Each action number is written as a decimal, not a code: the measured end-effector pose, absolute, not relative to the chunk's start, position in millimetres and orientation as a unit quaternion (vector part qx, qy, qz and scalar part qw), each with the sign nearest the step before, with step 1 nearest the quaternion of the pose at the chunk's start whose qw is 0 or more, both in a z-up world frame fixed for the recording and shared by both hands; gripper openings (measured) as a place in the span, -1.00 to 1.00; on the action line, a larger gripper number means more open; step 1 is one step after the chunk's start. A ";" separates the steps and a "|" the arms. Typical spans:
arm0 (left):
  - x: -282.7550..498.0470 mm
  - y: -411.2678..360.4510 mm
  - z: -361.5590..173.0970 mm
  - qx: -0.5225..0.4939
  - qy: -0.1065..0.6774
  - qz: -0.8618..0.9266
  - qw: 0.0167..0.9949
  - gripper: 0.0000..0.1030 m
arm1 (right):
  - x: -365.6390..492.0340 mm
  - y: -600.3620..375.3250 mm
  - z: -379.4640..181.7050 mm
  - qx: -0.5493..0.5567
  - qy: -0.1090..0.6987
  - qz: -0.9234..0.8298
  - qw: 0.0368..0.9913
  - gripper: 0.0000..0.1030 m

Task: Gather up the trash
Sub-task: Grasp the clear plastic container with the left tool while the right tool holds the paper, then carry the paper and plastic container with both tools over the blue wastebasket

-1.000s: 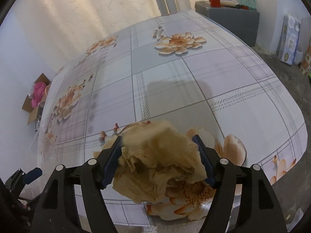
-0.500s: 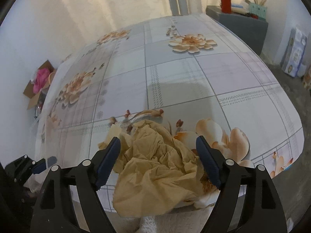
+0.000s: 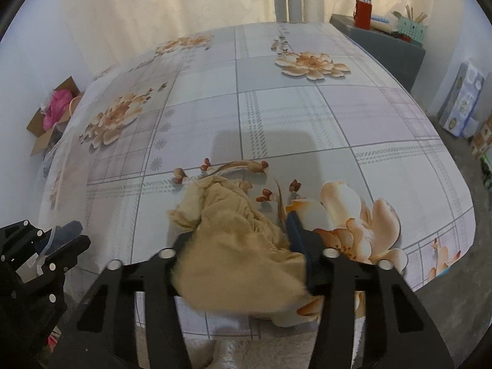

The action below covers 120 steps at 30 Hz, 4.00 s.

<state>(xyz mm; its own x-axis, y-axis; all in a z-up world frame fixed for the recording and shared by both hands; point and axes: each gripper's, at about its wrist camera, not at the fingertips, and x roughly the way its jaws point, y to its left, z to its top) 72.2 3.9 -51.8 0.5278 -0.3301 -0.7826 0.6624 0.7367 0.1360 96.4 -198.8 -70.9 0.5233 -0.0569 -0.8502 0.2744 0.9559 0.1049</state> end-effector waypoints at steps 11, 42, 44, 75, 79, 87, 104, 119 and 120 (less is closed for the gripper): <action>73.2 -7.0 -43.1 0.215 0.375 -0.295 0.852 -0.78 | 90.6 -207.5 -64.3 0.146 0.465 -0.095 0.868 -0.50; 68.0 -21.6 -28.6 0.231 0.348 -0.293 0.860 -0.78 | 72.7 -224.6 -38.5 0.184 0.420 -0.094 0.884 -0.55; 66.6 -22.4 -26.8 0.232 0.346 -0.293 0.860 -0.78 | 70.4 -225.9 -36.3 0.186 0.416 -0.094 0.885 -0.55; 34.6 -85.3 0.8 0.296 0.279 -0.335 0.850 -0.78 | -2.4 -286.8 -15.8 0.240 0.353 -0.142 0.893 -0.55; 29.0 -105.5 5.3 0.307 0.264 -0.355 0.843 -0.78 | -20.2 -303.5 -15.8 0.255 0.343 -0.158 0.890 -0.55; 24.9 -159.5 25.3 0.324 0.216 -0.413 0.823 -0.78 | -64.3 -358.5 -2.7 0.262 0.320 -0.235 0.880 -0.55; 26.1 -364.6 37.8 0.326 0.251 -0.570 0.711 -0.78 | -134.7 -490.7 -49.2 0.331 0.304 -0.359 0.818 -0.55; 36.9 -582.4 -123.0 0.405 0.483 -0.538 0.560 -0.78 | -144.0 -584.5 -153.5 0.440 0.345 -0.361 0.747 -0.54; 37.3 -595.5 -135.9 0.402 0.501 -0.531 0.553 -0.78 | -141.4 -591.0 -159.3 0.444 0.349 -0.361 0.743 -0.54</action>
